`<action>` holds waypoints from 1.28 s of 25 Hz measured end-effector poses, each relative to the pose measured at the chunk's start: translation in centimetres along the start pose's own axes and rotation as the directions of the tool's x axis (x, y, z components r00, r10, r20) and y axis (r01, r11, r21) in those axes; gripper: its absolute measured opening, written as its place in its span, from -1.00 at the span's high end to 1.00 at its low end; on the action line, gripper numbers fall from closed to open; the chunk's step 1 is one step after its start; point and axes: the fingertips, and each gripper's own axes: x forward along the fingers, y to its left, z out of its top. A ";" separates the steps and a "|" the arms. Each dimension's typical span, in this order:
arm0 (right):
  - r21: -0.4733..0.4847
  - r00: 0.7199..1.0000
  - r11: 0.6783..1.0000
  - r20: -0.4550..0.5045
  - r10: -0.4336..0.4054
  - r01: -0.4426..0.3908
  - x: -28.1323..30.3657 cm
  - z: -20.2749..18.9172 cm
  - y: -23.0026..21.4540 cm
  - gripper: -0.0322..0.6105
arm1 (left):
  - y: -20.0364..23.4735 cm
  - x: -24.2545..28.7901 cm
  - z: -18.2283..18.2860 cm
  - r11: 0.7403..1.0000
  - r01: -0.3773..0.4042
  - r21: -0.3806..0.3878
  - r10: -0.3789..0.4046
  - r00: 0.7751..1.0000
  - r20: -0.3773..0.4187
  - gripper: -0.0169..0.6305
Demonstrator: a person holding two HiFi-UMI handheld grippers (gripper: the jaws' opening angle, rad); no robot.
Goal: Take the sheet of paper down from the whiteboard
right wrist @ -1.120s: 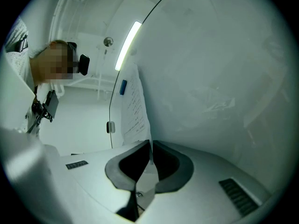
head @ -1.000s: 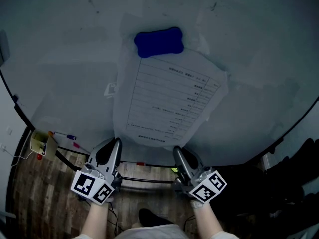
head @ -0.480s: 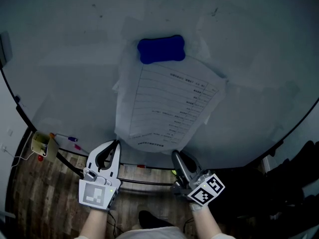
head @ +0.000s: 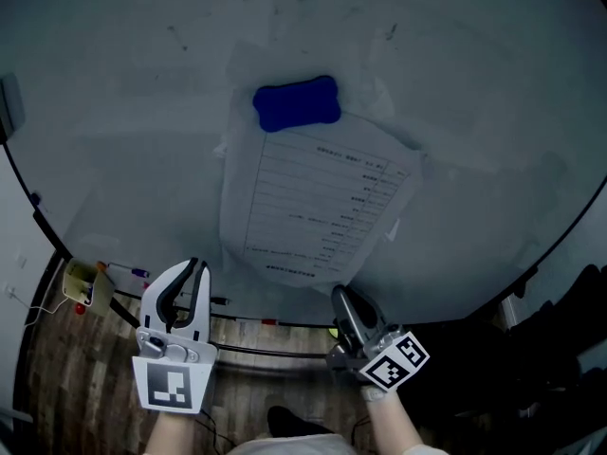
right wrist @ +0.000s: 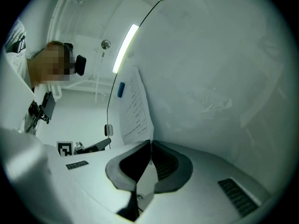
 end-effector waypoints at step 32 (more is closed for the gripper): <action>-0.135 0.992 0.984 -0.044 -0.119 0.112 -0.5 1.3 1.2 0.81 | -4.4 5.0 11.5 0.930 0.163 0.329 -0.205 0.974 0.096 0.83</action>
